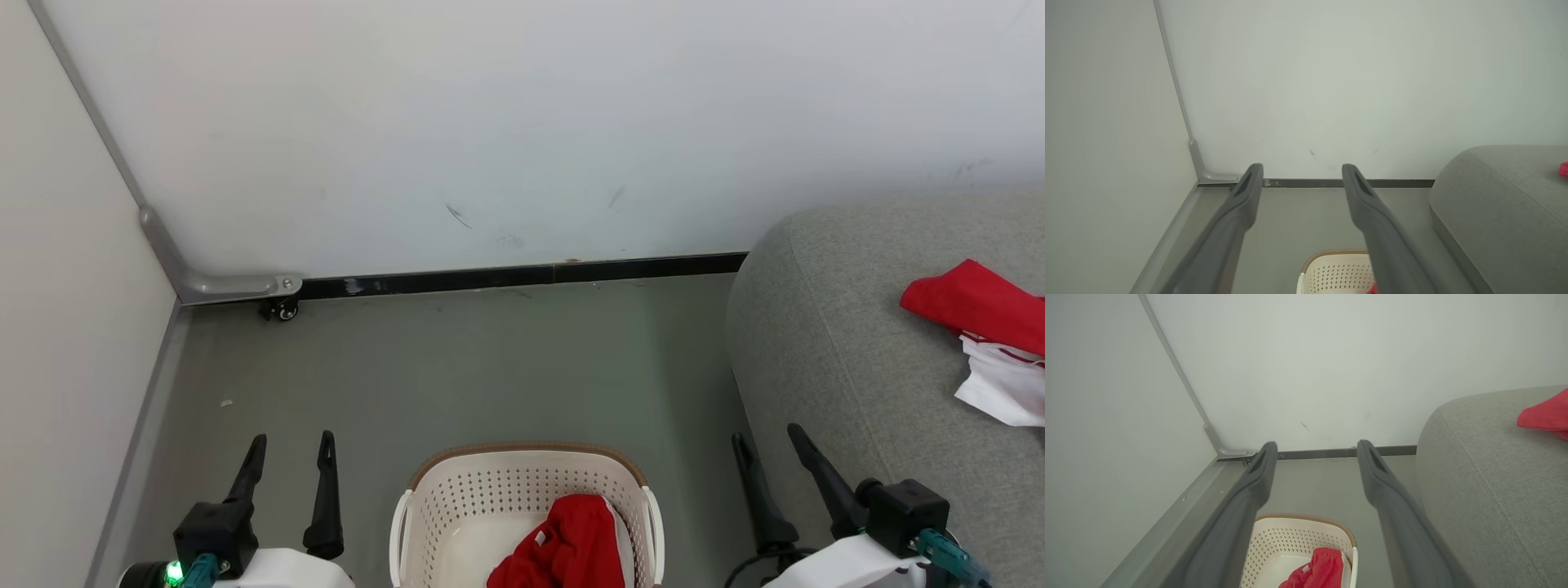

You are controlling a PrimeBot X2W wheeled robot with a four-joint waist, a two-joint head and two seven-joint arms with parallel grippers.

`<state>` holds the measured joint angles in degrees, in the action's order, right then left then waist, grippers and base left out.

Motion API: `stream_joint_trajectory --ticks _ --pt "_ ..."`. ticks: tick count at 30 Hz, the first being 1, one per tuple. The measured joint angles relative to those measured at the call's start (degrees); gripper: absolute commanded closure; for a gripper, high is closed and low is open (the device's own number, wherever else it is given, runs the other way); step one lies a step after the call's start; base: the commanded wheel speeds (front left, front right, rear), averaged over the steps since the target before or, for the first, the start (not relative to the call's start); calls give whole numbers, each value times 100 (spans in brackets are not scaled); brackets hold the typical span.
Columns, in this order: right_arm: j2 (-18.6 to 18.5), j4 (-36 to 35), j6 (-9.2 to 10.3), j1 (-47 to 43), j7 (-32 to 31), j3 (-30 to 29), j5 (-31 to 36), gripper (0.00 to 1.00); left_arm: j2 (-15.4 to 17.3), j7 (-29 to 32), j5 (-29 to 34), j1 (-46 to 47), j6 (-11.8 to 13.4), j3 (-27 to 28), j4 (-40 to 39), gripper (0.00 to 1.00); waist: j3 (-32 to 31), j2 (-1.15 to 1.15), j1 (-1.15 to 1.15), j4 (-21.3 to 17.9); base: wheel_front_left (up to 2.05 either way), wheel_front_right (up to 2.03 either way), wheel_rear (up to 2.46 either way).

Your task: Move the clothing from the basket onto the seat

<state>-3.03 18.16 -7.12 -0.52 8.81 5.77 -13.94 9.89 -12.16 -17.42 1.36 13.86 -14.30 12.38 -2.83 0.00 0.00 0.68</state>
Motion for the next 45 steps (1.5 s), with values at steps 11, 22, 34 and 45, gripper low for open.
stream_joint_trajectory --ticks 11,22,34,45 --pt "10 -323 0 -86 -78 -30 33 0 16 -24 0 2 -26 27 73 0 45 0 0 -25 0 0 0" --pt "15 -571 0 -213 -134 -22 23 0 78 -48 7 24 -54 42 124 0 173 0 0 -42 0 0 0" --pt "29 -1039 0 -216 -176 -265 153 0 67 -49 116 380 -234 -186 199 0 481 0 0 -99 0 0 0" --pt "44 -1523 0 -334 -178 -639 391 0 -31 -22 309 968 -535 -619 454 0 916 0 0 -219 0 0 0"
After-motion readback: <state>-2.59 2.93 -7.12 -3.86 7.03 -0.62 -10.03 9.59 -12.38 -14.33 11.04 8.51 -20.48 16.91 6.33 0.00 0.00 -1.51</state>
